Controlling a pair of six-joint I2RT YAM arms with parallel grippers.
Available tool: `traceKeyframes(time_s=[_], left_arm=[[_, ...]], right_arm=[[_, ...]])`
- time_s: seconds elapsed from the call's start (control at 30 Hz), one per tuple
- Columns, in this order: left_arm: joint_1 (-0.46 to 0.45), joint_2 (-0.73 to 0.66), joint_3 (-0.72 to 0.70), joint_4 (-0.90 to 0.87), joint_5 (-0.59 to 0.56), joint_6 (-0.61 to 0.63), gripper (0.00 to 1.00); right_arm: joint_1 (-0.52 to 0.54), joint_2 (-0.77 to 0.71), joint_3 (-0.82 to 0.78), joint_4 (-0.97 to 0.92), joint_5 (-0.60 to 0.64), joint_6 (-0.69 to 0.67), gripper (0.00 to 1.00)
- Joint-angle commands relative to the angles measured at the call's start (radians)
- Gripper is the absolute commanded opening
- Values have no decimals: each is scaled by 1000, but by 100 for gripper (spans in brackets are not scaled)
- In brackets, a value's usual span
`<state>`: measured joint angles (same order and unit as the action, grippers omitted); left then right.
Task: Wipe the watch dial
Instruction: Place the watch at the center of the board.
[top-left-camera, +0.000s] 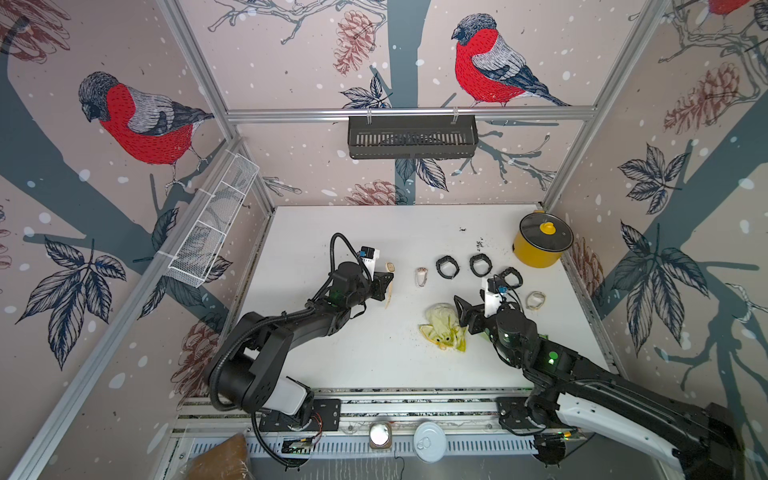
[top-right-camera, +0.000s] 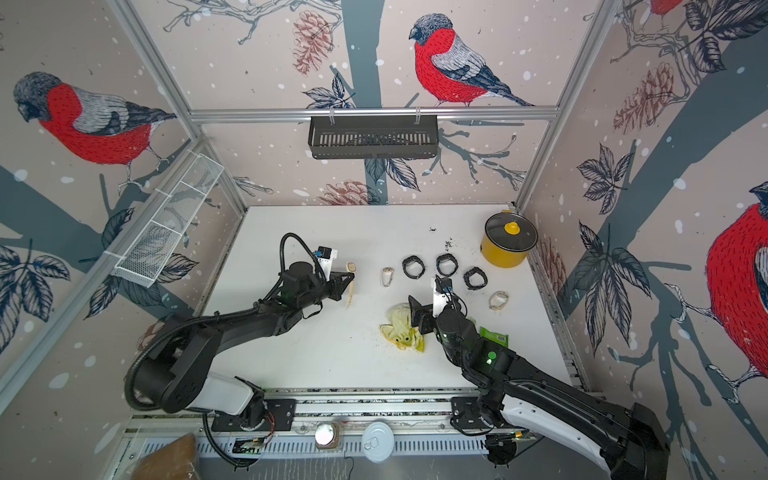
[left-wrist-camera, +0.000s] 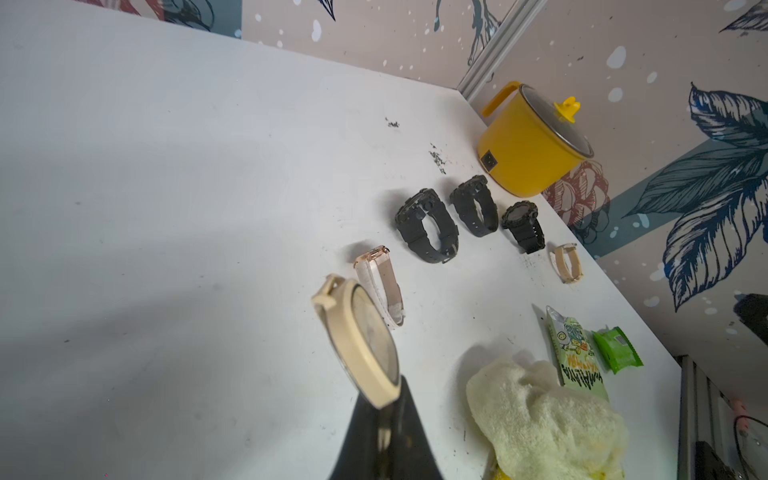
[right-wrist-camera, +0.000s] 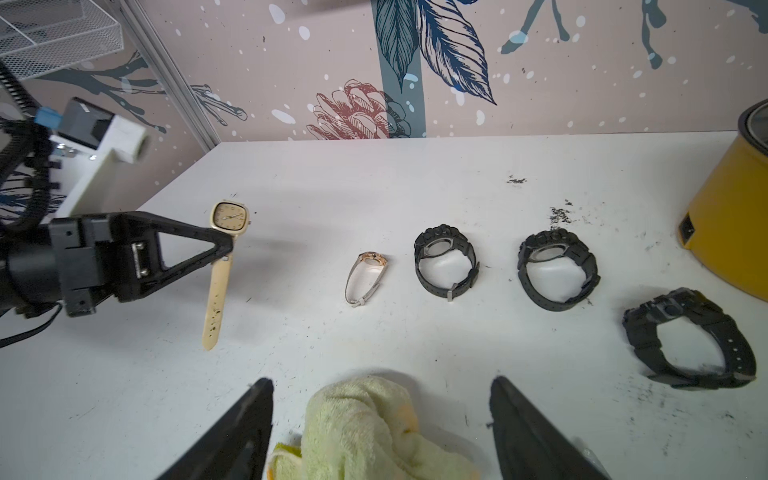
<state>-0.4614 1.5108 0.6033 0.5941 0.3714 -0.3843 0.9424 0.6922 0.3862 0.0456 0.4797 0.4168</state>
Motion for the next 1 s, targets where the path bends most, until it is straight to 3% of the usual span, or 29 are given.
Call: traceKeyframes(time_s=[0.0,0.3,0.53,0.73,0.97], left_arm=[[17,89,62,1,105,17,0],[40,303,143,77,215,-85,0],[47,328,194,-92,110,4,0],[92,394,224,-92,176,-9,1],[92,405,248,-153,122,12,19]], right_arm=[[-1,-18,-24,25,2,2,81],[-9,-41,-41,15,-6,2,81],[-10,-85,-74,0,-15,23,81],[-10,-103,-86,5,-14,34,81],[-10,-97,-84,2,-7,32,81]])
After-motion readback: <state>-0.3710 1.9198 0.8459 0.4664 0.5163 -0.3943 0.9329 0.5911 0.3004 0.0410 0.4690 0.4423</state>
